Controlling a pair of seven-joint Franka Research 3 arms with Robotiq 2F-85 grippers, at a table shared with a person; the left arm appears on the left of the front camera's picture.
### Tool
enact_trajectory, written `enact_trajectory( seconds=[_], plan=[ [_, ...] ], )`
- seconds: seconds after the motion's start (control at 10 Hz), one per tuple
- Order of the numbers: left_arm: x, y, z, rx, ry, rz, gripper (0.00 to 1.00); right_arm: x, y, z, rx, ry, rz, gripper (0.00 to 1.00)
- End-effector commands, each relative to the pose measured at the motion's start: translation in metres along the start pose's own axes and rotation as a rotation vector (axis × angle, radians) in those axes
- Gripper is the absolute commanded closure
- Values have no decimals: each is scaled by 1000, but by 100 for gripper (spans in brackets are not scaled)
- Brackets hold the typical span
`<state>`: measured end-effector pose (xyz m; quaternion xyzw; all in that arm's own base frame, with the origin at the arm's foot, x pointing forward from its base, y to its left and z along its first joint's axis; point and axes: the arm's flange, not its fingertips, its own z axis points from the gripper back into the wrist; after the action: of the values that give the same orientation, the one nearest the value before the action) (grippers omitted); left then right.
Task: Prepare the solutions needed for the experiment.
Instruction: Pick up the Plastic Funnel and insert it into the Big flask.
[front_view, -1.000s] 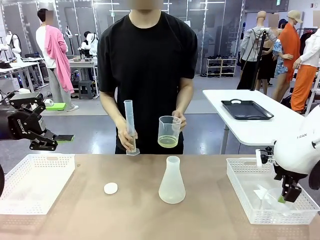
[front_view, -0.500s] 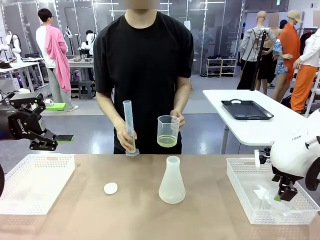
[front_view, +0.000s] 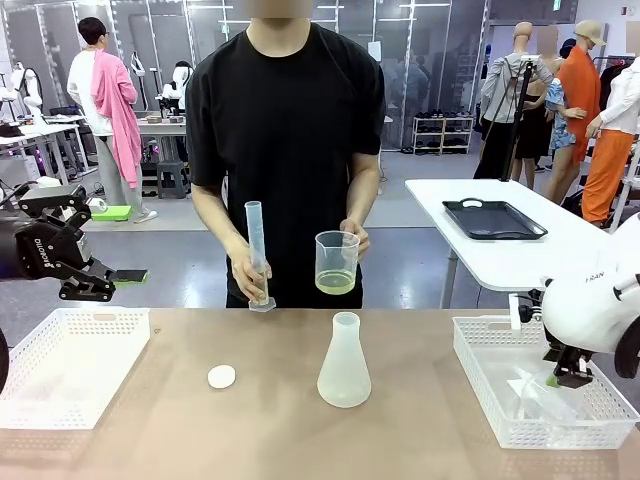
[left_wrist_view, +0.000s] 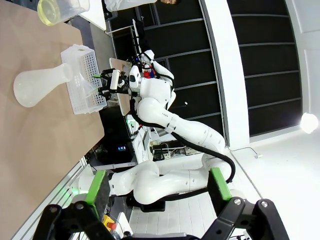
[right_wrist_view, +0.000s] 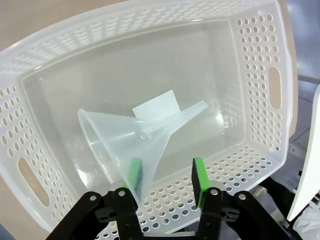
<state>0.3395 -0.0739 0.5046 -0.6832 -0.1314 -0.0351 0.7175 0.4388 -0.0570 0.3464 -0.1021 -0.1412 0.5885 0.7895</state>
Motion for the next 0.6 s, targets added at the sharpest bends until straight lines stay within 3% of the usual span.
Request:
enact_trajectory(
  seconds=[0.0,0.3,0.5],
  plan=[
    [0,-3,-3,-22,-7,3,0,-2,27,6,-25,23,-13,64],
    [0,-3,-3,-22,-7,3,0,-2,29,8,-41,31,-5,91],
    [0,-3,-3,-22,-7,3,0,1,29,12,-61,44,2,100]
  ],
)
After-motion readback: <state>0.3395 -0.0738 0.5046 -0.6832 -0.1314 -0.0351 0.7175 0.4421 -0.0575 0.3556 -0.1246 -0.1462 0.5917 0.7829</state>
